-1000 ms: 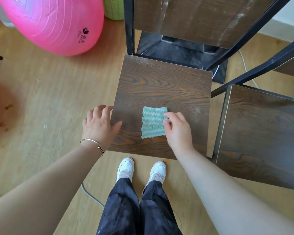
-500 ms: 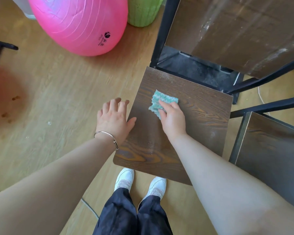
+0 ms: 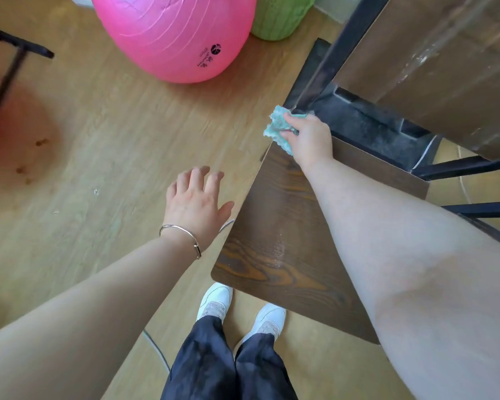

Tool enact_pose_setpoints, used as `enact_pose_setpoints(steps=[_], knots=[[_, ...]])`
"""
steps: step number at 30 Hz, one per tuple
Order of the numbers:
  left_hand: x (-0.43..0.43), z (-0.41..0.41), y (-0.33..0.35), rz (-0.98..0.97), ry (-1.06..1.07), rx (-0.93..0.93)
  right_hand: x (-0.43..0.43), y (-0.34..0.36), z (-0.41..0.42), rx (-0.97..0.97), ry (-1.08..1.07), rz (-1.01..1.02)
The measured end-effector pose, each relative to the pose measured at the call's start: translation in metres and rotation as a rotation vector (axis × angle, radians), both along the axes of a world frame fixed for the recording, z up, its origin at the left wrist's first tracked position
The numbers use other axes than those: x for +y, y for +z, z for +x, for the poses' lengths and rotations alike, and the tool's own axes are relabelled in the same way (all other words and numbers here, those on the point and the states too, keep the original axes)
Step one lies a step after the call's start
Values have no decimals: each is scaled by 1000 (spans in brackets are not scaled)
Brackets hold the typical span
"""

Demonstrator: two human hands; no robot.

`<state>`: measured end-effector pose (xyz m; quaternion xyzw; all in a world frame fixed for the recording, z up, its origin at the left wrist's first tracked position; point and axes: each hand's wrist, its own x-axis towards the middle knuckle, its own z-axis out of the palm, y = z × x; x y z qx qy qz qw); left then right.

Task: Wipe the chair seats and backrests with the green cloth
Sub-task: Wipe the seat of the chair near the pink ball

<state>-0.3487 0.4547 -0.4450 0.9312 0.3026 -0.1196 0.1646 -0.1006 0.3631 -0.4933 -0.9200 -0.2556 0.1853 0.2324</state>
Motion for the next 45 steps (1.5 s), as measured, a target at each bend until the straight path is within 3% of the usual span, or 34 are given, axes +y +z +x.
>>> enact_pose_setpoints(steps=[11, 16, 27, 30, 34, 36, 42, 45], knots=[[6, -29, 9, -1, 28, 3, -55, -1, -145, 49, 258, 67], [6, -45, 8, 3, 47, 0, -87, -2, -215, 159, 355, 58], [-13, -52, 9, -5, 0, 25, -131, -11, -262, 131, 521, 48], [-17, -48, 7, -4, -13, 29, -123, 0, -255, 149, 443, 39], [-16, -35, 2, -16, 1, 9, -108, 13, -191, 42, -26, 148], [-15, -26, 0, -16, 10, 2, -93, 13, -140, -17, -134, 129], [-6, 3, -1, 2, 12, -28, -14, 15, -24, -114, -73, 48], [-3, 13, -1, 8, 15, -42, 6, 5, -3, -132, 72, -111]])
